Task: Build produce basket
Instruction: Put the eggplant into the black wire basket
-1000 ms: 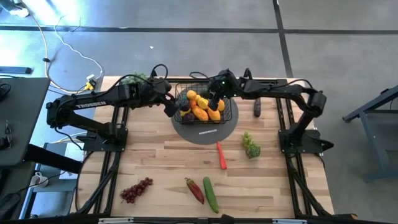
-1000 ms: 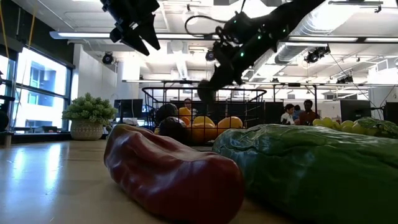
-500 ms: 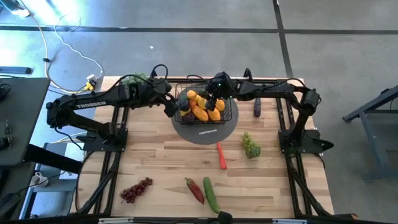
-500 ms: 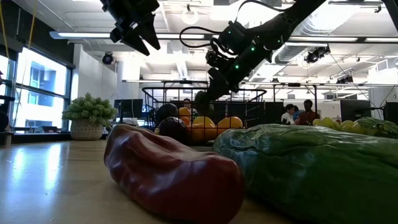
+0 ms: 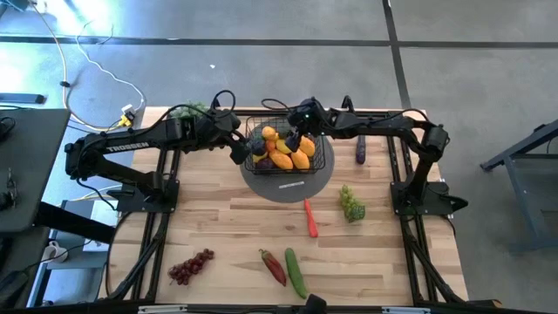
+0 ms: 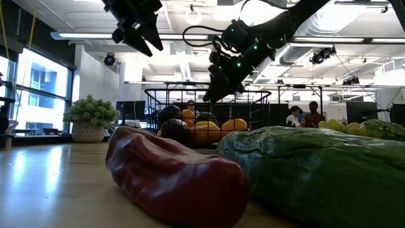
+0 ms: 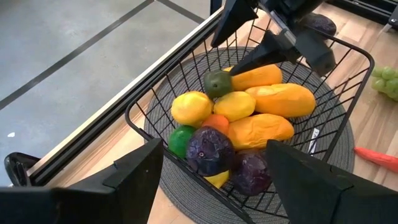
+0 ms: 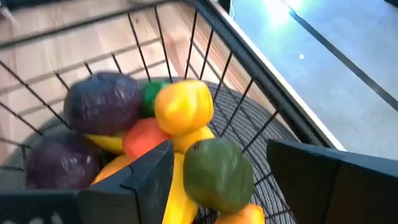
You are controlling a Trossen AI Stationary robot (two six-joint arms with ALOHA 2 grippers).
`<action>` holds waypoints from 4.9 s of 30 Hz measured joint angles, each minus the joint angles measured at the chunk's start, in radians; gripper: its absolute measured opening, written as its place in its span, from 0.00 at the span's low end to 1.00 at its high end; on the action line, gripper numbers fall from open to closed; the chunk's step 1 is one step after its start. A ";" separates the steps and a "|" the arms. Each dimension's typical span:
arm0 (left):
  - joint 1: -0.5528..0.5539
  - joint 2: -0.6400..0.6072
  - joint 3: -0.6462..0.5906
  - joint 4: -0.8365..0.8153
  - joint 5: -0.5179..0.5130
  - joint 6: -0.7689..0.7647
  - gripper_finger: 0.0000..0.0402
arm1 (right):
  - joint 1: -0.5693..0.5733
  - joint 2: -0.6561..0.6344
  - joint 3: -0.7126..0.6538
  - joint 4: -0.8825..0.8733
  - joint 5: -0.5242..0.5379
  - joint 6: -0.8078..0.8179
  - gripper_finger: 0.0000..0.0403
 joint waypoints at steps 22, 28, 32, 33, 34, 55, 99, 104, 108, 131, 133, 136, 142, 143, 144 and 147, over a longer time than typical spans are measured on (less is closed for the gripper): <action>0.003 0.000 0.000 -0.051 -0.076 0.132 0.67 | 0.000 -0.001 0.225 -0.375 0.003 0.273 0.59; 0.063 -0.044 0.000 -0.059 -0.023 0.233 0.67 | 0.006 -0.001 0.310 -0.480 0.010 0.428 0.59; 0.125 -0.078 0.000 -0.084 0.001 0.285 0.67 | 0.024 -0.002 0.368 -0.536 0.040 0.480 0.59; 0.140 -0.086 0.000 -0.099 0.014 0.296 0.67 | 0.032 -0.002 0.382 -0.556 0.054 0.488 0.59; 0.156 -0.091 0.000 -0.118 0.024 0.304 0.67 | 0.040 -0.002 0.398 -0.578 0.071 0.500 0.59; 0.263 -0.111 -0.001 -0.281 0.233 0.382 0.67 | 0.189 -0.007 0.486 -0.902 0.325 0.777 0.59; 0.260 -0.225 -0.295 0.413 0.081 0.290 0.67 | -0.108 -0.169 0.480 -1.422 0.493 0.445 0.59; 0.262 -0.225 -0.295 0.493 -0.041 0.330 0.67 | -0.163 -0.204 0.480 -1.447 0.493 0.380 0.59; 0.262 -0.225 -0.295 0.526 -0.109 0.357 0.67 | -0.198 -0.249 0.480 -1.453 0.493 0.370 0.59; 0.262 -0.225 -0.295 0.533 -0.067 0.369 0.67 | -0.240 -0.642 -0.039 -1.080 0.354 0.735 0.59; 0.261 -0.225 -0.295 0.531 -0.055 0.369 0.67 | -0.240 -0.644 -0.067 -1.063 0.328 0.762 0.59; 0.262 -0.225 -0.295 0.516 -0.028 0.367 0.67 | -0.240 -0.643 -0.104 -1.056 0.296 0.806 0.59; 0.261 -0.225 -0.295 0.457 -0.015 0.322 0.67 | -0.240 -0.639 -0.189 -1.032 0.293 0.927 0.59; 0.261 -0.225 -0.295 0.446 -0.015 0.317 0.67 | -0.240 -0.639 -0.207 -1.027 0.292 0.939 0.59; 0.261 -0.225 -0.295 0.433 -0.014 0.315 0.67 | -0.240 -0.639 -0.226 -1.013 0.288 0.951 0.59; 0.261 -0.225 -0.295 0.403 -0.013 0.314 0.67 | -0.240 -0.639 -0.293 -0.938 0.262 0.972 0.59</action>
